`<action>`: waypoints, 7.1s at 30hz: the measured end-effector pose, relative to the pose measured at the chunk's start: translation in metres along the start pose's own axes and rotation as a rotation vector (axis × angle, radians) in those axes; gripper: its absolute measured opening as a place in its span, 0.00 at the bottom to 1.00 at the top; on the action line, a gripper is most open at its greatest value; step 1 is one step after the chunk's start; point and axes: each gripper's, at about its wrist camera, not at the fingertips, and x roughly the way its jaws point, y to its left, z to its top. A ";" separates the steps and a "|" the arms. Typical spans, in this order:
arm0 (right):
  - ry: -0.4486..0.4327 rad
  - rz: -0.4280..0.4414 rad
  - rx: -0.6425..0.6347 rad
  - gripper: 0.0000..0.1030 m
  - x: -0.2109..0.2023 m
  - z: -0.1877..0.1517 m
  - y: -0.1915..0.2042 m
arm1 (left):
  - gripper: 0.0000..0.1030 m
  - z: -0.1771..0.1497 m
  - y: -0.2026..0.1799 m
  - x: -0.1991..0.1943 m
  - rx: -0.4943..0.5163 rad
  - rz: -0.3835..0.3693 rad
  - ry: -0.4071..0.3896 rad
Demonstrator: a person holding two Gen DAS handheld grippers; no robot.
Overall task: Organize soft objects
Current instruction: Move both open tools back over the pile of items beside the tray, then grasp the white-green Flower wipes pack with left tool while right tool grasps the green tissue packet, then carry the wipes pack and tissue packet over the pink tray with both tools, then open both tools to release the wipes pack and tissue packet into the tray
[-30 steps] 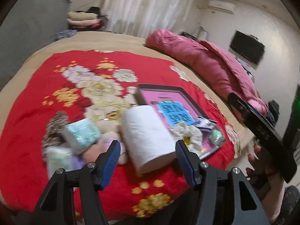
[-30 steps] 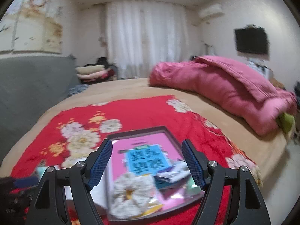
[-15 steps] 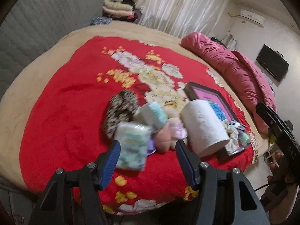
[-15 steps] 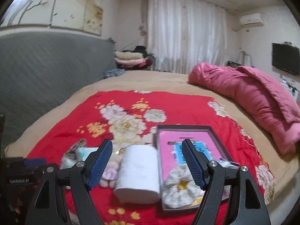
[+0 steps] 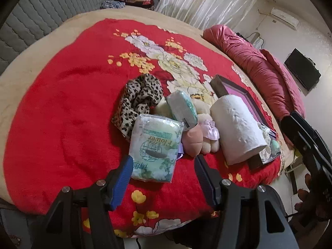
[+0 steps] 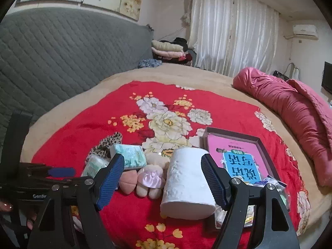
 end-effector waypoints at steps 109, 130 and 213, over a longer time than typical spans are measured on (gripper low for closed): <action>-0.080 0.003 0.403 0.28 -0.015 -0.027 -0.174 | 0.52 0.008 -0.181 0.006 0.285 -0.141 -0.070; -0.066 -0.096 0.582 0.28 -0.037 -0.070 -0.238 | 0.52 0.021 -0.275 0.119 0.404 -0.087 0.156; 0.157 -0.040 0.514 0.71 0.029 -0.091 -0.213 | 0.55 0.027 -0.208 0.058 0.240 -0.232 0.075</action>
